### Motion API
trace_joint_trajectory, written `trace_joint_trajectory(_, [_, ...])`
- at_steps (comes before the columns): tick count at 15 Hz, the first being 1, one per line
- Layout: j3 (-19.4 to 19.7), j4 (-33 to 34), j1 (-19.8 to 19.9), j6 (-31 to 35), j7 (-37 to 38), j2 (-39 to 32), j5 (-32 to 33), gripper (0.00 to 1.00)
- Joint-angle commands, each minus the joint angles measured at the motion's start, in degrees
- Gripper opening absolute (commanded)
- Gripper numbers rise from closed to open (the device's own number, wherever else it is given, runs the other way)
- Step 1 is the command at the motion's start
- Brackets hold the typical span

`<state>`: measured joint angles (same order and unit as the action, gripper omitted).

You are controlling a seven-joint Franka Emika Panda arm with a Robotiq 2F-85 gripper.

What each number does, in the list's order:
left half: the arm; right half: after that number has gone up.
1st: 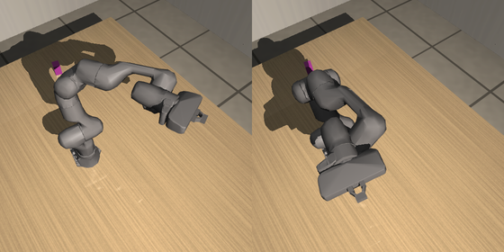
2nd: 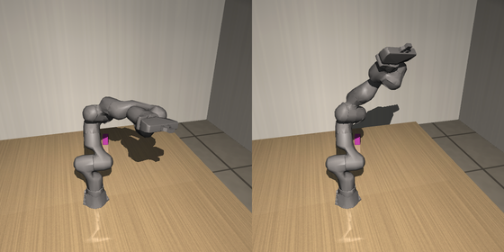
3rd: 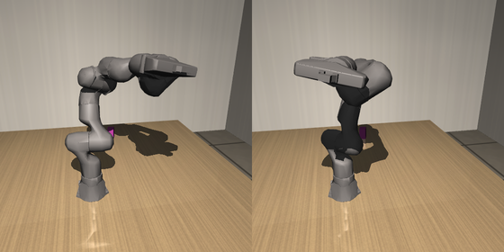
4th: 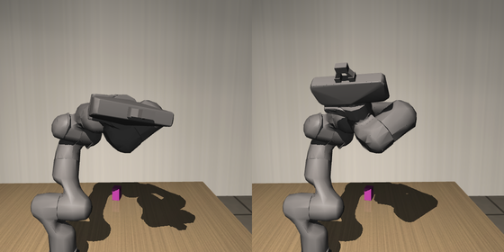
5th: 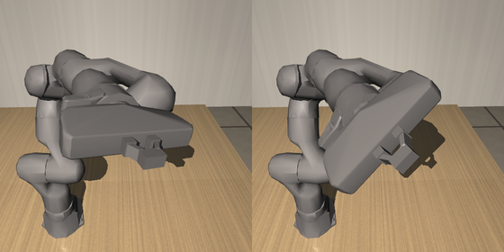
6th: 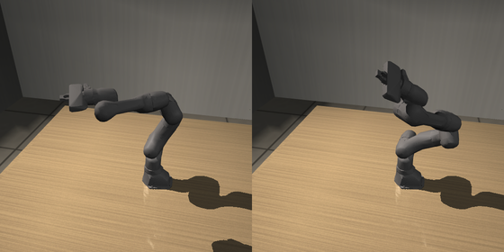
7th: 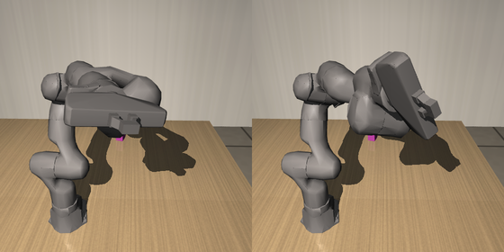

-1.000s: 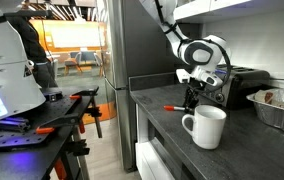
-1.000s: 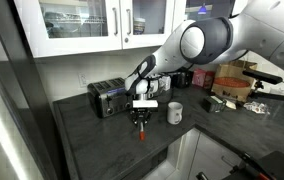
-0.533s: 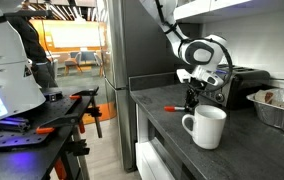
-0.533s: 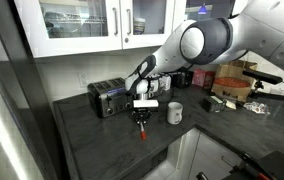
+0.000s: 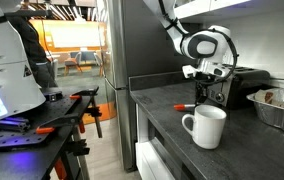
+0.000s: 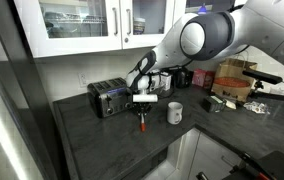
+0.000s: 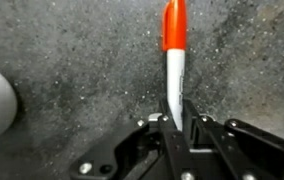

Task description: Place the marker in the mug

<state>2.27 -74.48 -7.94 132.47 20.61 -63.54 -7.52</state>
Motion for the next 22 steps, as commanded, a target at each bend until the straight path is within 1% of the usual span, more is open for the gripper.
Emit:
trace_joint_trajectory(1, [2.98, -8.55, -3.03, 6.55, 5.26, 6.29, 1.44, 0.05])
trace_joint_trajectory(5, [8.72, -15.60, -7.77, 11.89, 13.75, 11.38, 3.95, 0.05])
trace_joint_trajectory(6, [11.00, -17.21, -9.67, 12.15, 16.97, 12.43, 5.40, 0.05])
trace_joint_trajectory(8, [14.33, -20.40, -12.78, 10.66, 22.47, 14.79, 7.93, 0.05])
trace_joint_trajectory(10, [16.96, -22.74, -15.58, 10.15, 27.41, 16.33, 10.96, 0.05])
trace_joint_trajectory(13, [18.24, -26.05, -17.78, 9.83, 33.07, 18.83, 14.87, 0.05])
trace_joint_trajectory(16, [19.44, -29.23, -19.46, 11.42, 38.80, 21.11, 19.46, 0.05])
trace_joint_trajectory(20, [21.83, -31.27, -21.20, 11.70, 48.31, 23.38, 26.88, 0.05])
trace_joint_trajectory(22, [22.41, -31.82, -21.19, 11.41, 52.73, 24.24, 30.63, 0.05])
